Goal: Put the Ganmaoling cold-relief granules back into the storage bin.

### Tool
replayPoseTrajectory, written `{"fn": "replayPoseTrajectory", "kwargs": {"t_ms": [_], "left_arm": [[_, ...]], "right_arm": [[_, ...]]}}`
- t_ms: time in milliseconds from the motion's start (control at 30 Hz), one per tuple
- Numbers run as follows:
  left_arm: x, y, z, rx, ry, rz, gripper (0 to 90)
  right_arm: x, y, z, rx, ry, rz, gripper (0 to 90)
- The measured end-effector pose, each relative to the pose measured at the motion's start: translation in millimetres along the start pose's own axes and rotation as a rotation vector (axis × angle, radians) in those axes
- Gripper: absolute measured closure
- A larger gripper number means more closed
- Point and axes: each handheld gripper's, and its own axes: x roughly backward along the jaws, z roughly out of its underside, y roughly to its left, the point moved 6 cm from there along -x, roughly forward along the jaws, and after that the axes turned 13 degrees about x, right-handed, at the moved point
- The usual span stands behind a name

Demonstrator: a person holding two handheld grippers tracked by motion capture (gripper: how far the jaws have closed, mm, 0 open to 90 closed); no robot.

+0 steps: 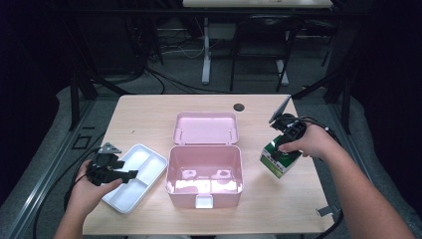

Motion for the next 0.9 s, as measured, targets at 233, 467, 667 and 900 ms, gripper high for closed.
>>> {"fn": "replayPoseTrajectory", "kwargs": {"t_ms": [233,467,667,900], "left_arm": [[0.2,0.4,-0.2,-0.002,-0.001,0.000,35.7],[-0.4,1.2,0.3,-0.001,0.005,-0.001,35.8],[-0.3,1.4,0.1,0.003,-0.003,-0.003,35.7],[0.0,1.6,0.1,0.001,0.000,0.002,35.7]], "right_arm": [[11.1,6.9,-6.6,0.025,-0.010,-0.005,15.7],[23.9,13.7,-15.7,0.067,-0.027,-0.016,15.7],[31.1,19.5,-21.3,0.090,-0.038,-0.020,15.8],[39.8,29.7,-29.3,0.147,-0.036,-0.012,15.9]]}}
